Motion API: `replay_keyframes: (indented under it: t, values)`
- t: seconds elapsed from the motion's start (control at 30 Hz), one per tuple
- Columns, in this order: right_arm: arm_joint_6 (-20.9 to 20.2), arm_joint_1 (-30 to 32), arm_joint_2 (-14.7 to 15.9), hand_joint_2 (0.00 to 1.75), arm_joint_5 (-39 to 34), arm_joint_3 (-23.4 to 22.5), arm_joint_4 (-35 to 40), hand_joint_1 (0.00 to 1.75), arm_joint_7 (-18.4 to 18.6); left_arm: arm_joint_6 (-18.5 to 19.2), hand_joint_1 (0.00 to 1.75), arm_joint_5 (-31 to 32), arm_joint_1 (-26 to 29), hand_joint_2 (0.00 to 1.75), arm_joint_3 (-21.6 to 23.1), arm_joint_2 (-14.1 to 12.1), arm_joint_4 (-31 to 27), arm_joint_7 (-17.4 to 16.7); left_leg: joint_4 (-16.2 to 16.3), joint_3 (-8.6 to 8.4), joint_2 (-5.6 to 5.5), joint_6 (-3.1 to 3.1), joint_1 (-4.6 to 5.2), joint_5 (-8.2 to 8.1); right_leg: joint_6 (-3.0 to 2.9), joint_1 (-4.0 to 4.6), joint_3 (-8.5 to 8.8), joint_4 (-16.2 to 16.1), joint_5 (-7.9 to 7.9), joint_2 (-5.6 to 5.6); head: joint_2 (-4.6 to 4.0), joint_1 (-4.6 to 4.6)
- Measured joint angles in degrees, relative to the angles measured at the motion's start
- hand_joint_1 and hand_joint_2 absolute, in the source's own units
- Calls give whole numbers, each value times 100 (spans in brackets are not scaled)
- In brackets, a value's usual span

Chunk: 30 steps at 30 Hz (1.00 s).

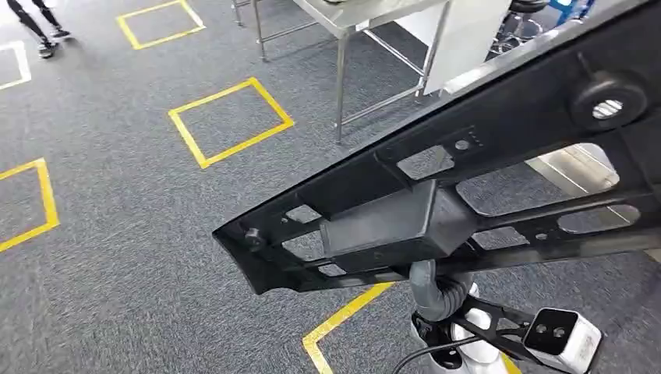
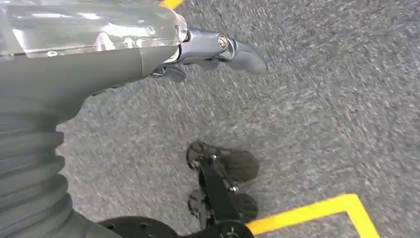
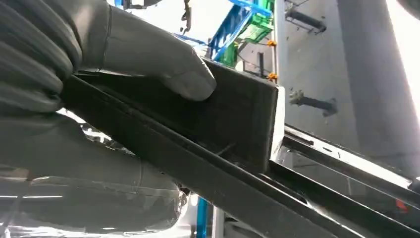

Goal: Take the parts from the cabinet and place them on the table.

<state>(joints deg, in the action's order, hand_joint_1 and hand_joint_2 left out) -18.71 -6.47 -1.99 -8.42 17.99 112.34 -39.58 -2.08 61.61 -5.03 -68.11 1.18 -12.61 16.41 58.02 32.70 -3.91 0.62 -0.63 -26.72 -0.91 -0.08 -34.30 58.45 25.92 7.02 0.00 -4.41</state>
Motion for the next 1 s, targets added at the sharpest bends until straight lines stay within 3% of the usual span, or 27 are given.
replay_keyframes:
  t: [0.07, 0.1, 0.13, 0.17, 0.23, 0.27, 0.3, 0.33, 0.4, 0.43, 0.47, 0.6, 0.63, 0.67, 0.73, 0.77, 0.8, 0.83, 0.9, 0.93, 0.97, 1.0]
  values:
    - [-2, -12, 9, 175, -35, 19, -30, 175, 26, 0, 0, -2, -27, 175, 0, 0, 0, 7, -32, -21, 95, -65, 8, 18, 83, -16, -5, -40, -26, 113, 0, 0]
    - [-2, -34, 15, 175, -52, 39, -48, 175, 35, 9, 0, -4, -43, 175, 0, 9, 0, 13, -109, -48, 172, -111, -59, 67, 100, 10, -2, 5, 11, -7, 0, 0]
    - [6, -93, 28, 175, -89, 74, -85, 175, 39, 11, 0, -24, -54, 175, 0, 4, 0, 22, -145, -70, 229, -138, -44, 74, 122, 43, -67, 148, 127, -362, 0, 2]
    - [26, -179, 33, 175, -118, 115, -135, 175, 72, 13, 0, -44, -50, 175, 0, 2, 0, 28, -148, -73, 306, -164, -39, 72, 139, 29, -244, 475, 334, -531, 0, 0]
    - [68, -269, 35, 175, -181, 206, -241, 175, 103, 15, 0, -63, -24, 175, -7, 0, 2, 26, -146, -70, 473, -176, -24, 60, 189, -15, -704, 1391, 741, -631, 0, 0]
    - [101, -279, 35, 175, -221, 238, -289, 175, 120, 11, 0, -83, -26, 175, -11, 0, 0, 17, -143, -67, 551, -177, -24, 54, 218, -42, -864, 1697, 798, -641, 0, 0]
    - [101, -295, 39, 175, -281, 269, -343, 175, 166, 4, 0, -118, -27, 175, -20, 0, 2, 11, -143, -71, 616, -169, -25, 48, 240, -70, -872, 1706, 722, -652, 0, 0]
    - [51, -340, 42, 175, -356, 306, -395, 175, 203, 0, 0, -137, -31, 175, -28, 2, 2, -2, -138, -77, 684, -155, -27, 37, 258, -90, -749, 1451, 528, -684, 0, 0]
    - [-118, -493, 48, 175, -477, 407, -496, 175, 293, -4, 0, -166, -40, 175, -53, 15, 2, -35, -126, -111, 812, -111, -30, 7, 253, -103, -196, 416, 37, -860, 0, 0]
    - [-212, -571, 50, 175, -500, 477, -555, 175, 330, -11, 0, -179, -42, 175, -63, 17, 2, -48, -118, -137, 867, -80, -14, -14, 227, -85, 25, 15, -28, -1115, 0, 0]
    - [-288, -649, 50, 175, -505, 563, -629, 175, 362, -20, 0, -199, -47, 175, -74, 22, 2, -59, -92, -136, 910, -31, 26, -47, 172, -17, 37, -53, 4, -1167, 0, 0]
    - [-289, -944, 31, 175, -476, 961, -874, 175, 548, -26, 0, -243, -98, 175, -101, 39, 2, -85, -107, -188, 1156, 97, 16, -96, 38, -20, 37, -77, -26, -870, 0, 0]
    - [-256, -1027, 4, 175, -476, 1082, -918, 175, 588, -26, 0, -247, -123, 175, -105, 39, 2, -81, 9, -175, 896, 127, -33, -190, 11, -48, 46, -99, -41, -823, 0, 0]
    - [-185, -1138, -33, 175, -494, 1209, -971, 175, 625, -17, 0, -251, -135, 175, -118, 55, 2, -70, 365, -21, 635, 133, -43, -418, -24, -58, 42, -100, -41, -775, 0, -2]
    - [-41, -1320, -61, 175, -525, 1443, -1076, 175, 717, -2, 0, -245, -105, 175, -136, 66, 2, -52, 1325, 441, 475, 158, -54, -848, -54, -52, 39, -98, -39, -629, 0, 0]
    - [13, -1372, -59, 175, -559, 1553, -1123, 175, 719, 0, 0, -240, -85, 175, -146, 66, 2, -46, 1683, 632, 449, 168, -53, -941, -56, -43, 40, -92, -38, -547, 0, 0]
    - [74, -1402, -59, 175, -594, 1632, -1152, 175, 717, 4, 0, -238, -67, 175, -151, 66, 2, -41, 1788, 714, 444, 169, -54, -894, -56, -40, 45, -86, -38, -461, 0, 0]
    - [129, -1427, -55, 175, -619, 1690, -1172, 175, 706, 13, 0, -232, -61, 175, -151, 66, 2, -37, 1634, 675, 441, 160, -54, -732, -53, -40, 53, -78, -36, -390, 0, 0]
    - [175, -1501, -37, 175, -651, 1772, -1207, 175, 684, 28, 0, -221, -66, 175, -151, 66, 2, -33, 672, 278, 366, 136, -69, -145, -22, -50, 72, -53, -16, -235, 0, 0]
    - [203, -1540, -35, 175, -667, 1805, -1215, 175, 675, 35, 0, -219, -65, 175, -153, 66, 2, -33, 178, 76, 140, 127, -96, 64, 6, -61, 66, -22, 3, -165, 0, 0]
    - [225, -1572, -24, 175, -691, 1832, -1226, 175, 660, 37, 0, -219, -64, 175, -153, 68, 2, -33, 37, 13, -78, 110, -99, -43, 53, -25, 26, 24, 22, -101, 0, 0]
    - [227, -1587, -20, 175, -704, 1847, -1235, 175, 658, 37, 0, -221, -64, 175, -157, 68, 2, -31, 62, 11, -22, 87, -89, -32, 85, -49, -3, 24, 6, -57, 0, -2]
